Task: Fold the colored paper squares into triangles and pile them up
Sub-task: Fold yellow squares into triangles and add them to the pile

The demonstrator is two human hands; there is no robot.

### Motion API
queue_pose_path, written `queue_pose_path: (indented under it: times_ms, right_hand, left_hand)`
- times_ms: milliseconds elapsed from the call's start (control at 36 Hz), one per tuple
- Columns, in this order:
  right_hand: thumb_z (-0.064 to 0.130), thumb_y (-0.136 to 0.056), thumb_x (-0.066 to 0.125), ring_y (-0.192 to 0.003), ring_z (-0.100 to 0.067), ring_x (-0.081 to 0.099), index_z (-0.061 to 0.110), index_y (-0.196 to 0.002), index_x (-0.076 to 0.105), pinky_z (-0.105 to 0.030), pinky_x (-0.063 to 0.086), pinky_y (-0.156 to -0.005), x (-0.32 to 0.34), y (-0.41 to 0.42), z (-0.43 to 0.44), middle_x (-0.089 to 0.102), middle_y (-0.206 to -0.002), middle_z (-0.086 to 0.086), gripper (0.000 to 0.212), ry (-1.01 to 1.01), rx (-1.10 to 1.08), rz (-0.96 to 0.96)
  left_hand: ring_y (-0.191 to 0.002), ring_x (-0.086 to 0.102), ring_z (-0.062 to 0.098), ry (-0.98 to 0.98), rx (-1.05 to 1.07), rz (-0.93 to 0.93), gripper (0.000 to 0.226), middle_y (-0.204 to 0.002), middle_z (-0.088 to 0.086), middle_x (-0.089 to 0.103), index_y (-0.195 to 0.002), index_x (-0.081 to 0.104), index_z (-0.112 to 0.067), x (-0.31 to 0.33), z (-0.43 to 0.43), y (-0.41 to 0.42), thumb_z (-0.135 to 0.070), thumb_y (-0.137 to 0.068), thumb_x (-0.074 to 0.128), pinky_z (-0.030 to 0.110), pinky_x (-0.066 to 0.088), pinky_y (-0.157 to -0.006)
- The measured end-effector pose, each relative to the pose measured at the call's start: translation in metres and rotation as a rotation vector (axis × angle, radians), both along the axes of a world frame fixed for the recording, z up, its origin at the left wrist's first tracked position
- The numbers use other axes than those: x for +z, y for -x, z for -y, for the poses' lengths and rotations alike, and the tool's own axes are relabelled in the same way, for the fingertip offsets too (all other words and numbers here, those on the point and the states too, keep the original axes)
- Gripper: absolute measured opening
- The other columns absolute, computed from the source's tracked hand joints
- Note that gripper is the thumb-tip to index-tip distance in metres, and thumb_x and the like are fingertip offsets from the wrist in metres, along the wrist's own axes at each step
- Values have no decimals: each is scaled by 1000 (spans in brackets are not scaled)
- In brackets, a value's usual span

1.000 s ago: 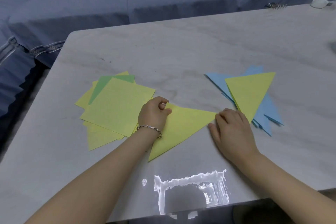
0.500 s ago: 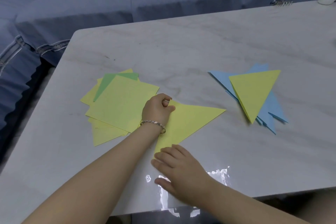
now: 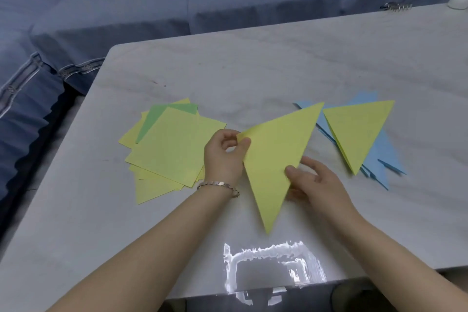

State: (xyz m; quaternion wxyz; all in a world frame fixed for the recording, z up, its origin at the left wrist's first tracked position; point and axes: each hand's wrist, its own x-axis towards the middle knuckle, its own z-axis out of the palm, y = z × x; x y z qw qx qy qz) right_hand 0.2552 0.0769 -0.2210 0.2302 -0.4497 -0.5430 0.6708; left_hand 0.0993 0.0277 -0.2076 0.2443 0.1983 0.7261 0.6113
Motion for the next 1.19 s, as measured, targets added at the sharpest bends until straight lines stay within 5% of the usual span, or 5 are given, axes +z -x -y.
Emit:
queue_pose_path:
  times_ms: [167, 306, 639, 889, 1194]
  right_hand:
    - [14, -87, 62, -56, 1, 58, 19, -121, 47, -27, 46, -73, 9, -14, -45, 62, -76, 5, 38, -235, -407, 72]
    - [20, -89, 53, -79, -20, 51, 19, -120, 52, -28, 37, -70, 11, -37, -85, 52, -93, -6, 30, -424, -508, 319]
    - [7, -86, 53, -70, -1, 53, 25, -86, 62, -10, 36, -60, -7, -13, -24, 60, -77, 9, 20, -587, 118, 462]
    - [11, -87, 52, -71, -4, 53, 40, -78, 54, -20, 42, -70, -11, 6, 6, 63, -88, 2, 30, -649, 406, 413]
    - [18, -68, 80, -112, 14, 34, 55, -121, 38, -1, 30, -89, -17, 4, -13, 25, -129, 22, 77, -855, 230, 68]
  left_hand:
    - [-95, 56, 6, 146, -219, -281, 32, -103, -7, 58, -105, 51, -24, 0, 13, 6, -19, -80, 69, 21, 42, -87]
    - [-142, 10, 16, 725, -269, -652, 82, -153, 5, 14, -143, 20, -13, -16, 35, 42, -43, -80, 63, 30, 16, -113]
    - [-111, 49, 25, 942, -317, -864, 42, -127, 6, 47, -124, 41, -9, -23, 52, 67, -36, -92, 44, 33, 41, -79]
    - [-108, 54, 24, 685, -276, -588, 29, -115, 3, 61, -114, 60, -11, -9, 67, 87, -27, -91, 52, 26, 38, -83]
    - [-91, 65, 15, -67, -622, -1272, 25, -95, 5, 71, -93, 66, -10, -7, 79, 48, -23, -94, 44, 27, 50, -79]
